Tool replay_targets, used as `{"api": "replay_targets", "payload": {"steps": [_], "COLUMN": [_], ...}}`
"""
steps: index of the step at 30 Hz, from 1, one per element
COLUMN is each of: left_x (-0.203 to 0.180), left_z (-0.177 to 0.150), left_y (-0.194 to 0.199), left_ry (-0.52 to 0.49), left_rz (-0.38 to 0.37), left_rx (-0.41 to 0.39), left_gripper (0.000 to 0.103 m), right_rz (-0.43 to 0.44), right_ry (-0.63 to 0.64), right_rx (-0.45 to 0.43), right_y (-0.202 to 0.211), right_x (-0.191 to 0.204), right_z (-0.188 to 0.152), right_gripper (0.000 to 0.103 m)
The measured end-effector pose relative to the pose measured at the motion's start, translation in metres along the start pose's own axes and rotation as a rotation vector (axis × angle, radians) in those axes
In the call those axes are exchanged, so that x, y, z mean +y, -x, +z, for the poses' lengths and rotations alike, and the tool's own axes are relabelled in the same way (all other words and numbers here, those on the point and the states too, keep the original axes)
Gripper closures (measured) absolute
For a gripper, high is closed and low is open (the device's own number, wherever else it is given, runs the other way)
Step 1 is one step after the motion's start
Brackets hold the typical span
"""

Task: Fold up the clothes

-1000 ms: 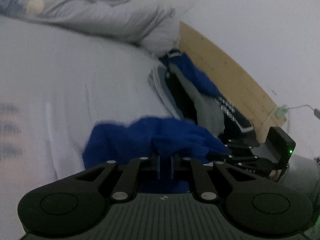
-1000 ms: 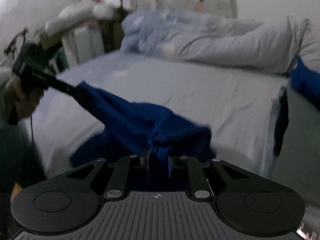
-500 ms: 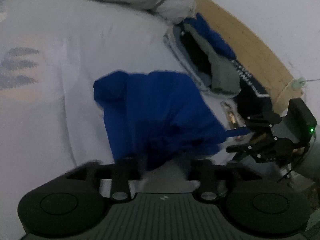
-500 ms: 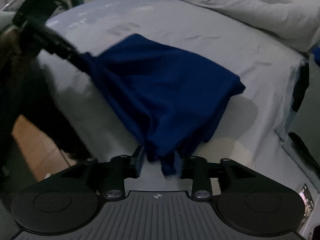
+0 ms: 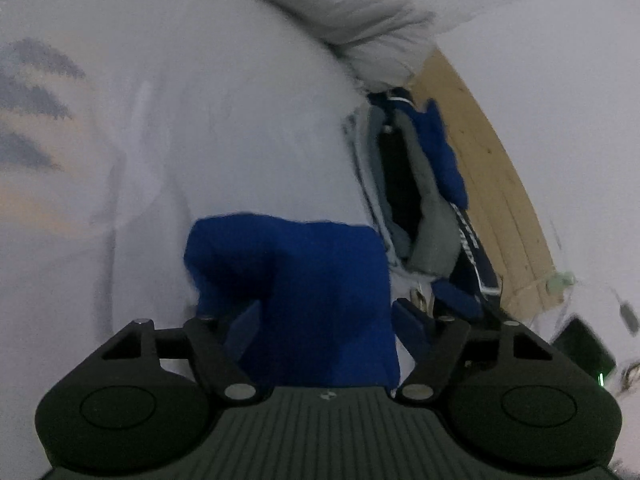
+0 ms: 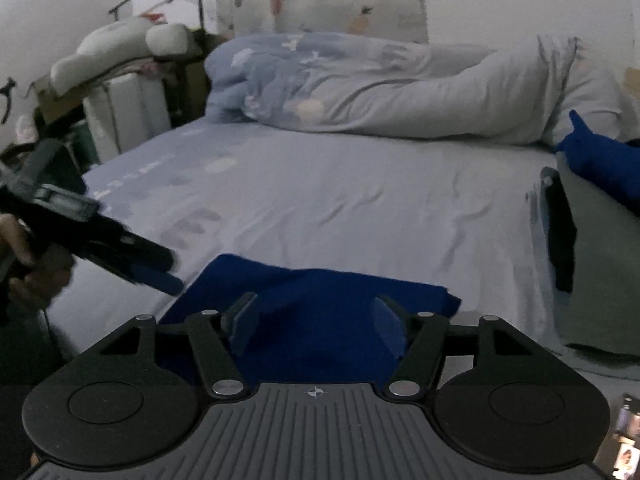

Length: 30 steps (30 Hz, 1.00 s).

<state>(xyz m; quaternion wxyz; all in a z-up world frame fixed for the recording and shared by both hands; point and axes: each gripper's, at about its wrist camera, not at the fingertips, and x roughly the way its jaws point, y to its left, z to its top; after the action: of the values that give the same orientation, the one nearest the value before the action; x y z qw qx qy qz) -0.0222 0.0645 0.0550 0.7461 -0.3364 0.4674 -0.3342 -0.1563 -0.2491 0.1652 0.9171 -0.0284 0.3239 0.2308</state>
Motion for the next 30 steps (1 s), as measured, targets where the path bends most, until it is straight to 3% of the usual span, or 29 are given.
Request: {"api": "replay_targets", "payload": {"steps": [4,6,10,13,16,19,22,24,27,29,30], "left_x": [0.028,0.038,0.05,0.065,0.067,0.051,0.028,0.013,0.003,-0.004,-0.003], "left_z": [0.022,0.028,0.028,0.028,0.031,0.035,0.04,0.041,0.033,0.026,0.026], "left_y": [-0.024,-0.029,-0.029,-0.029,-0.033,-0.021,-0.001,0.026,0.033,0.027,0.024], "left_ry": [0.138,0.174,0.18,0.223,0.175,0.087,-0.03,-0.1,-0.169,-0.23,-0.232], "left_rz": [-0.015,-0.038,-0.084,-0.084,-0.066,0.007,0.094,0.104,0.012,-0.006,0.001], "left_rx": [-0.031,-0.078,-0.172,-0.233,-0.229,-0.242,-0.271,-0.356,-0.326,-0.266,-0.257], "left_gripper": [0.038,0.061,0.077,0.076,0.076,0.072,0.055,0.032,0.031,0.031,0.032], "right_rz": [-0.041,-0.068,-0.081,-0.068,-0.059,-0.158,-0.24,-0.263,-0.15,-0.1,-0.087], "right_ry": [-0.013,-0.053,-0.194,-0.28,-0.308,-0.249,-0.276,-0.281,-0.308,-0.293,-0.293], "right_rx": [0.004,0.009,-0.012,-0.045,0.014,0.069,0.017,-0.018,-0.016,0.018,0.031], "right_y": [-0.024,-0.037,-0.065,-0.089,-0.118,-0.134,-0.116,-0.102,-0.082,-0.075,-0.071], "right_x": [-0.016,-0.033,-0.069,-0.086,-0.093,-0.099,-0.106,-0.106,-0.106,-0.104,-0.103], "right_z": [0.0,0.002,0.006,0.0,-0.011,-0.021,-0.023,-0.026,-0.04,-0.049,-0.055], "right_gripper": [0.035,0.034,0.029,0.029,0.032,0.046,0.07,0.07,0.066,0.046,0.042]}}
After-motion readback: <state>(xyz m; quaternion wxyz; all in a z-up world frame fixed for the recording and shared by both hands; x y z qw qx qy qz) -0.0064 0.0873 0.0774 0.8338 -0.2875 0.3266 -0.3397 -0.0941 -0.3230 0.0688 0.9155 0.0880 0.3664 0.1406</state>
